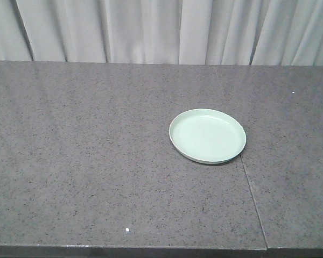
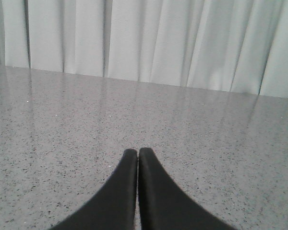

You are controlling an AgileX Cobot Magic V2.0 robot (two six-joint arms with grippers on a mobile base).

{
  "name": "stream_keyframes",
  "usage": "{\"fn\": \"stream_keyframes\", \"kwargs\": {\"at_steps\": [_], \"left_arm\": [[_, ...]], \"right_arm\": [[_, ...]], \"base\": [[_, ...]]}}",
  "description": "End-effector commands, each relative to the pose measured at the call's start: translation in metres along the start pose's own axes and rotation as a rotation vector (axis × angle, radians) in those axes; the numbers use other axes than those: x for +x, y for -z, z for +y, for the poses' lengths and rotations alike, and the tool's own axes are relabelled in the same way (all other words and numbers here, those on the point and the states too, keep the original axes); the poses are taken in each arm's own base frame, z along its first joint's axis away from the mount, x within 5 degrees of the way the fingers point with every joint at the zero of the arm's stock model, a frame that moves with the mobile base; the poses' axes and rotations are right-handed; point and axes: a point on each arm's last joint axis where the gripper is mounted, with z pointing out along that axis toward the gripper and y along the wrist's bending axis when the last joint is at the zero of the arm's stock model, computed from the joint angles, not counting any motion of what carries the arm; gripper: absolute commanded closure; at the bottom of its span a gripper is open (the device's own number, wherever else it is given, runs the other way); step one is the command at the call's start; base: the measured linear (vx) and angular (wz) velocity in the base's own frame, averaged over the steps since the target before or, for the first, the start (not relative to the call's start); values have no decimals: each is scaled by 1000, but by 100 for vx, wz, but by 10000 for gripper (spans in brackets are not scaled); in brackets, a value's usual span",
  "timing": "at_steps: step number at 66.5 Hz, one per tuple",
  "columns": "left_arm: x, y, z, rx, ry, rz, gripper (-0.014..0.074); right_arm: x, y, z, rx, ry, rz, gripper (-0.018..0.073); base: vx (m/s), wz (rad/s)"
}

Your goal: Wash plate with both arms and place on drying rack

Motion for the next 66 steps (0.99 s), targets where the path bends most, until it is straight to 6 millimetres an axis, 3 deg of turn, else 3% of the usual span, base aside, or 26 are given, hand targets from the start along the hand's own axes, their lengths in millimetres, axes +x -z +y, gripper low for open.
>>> {"fn": "stream_keyframes", "kwargs": {"at_steps": [1,60,66], "left_arm": [[-2,1,-1,18,10,-72,602],[-2,1,-1,18,10,-72,602],[-2,1,-1,18,10,-72,602]], "right_arm": [[-1,1,-1,13,15,-70,564],[-1,1,-1,13,12,-70,564],[-2,1,-2,18,-110,-76,564]], "base": [[0,0],[0,0],[0,0]]}}
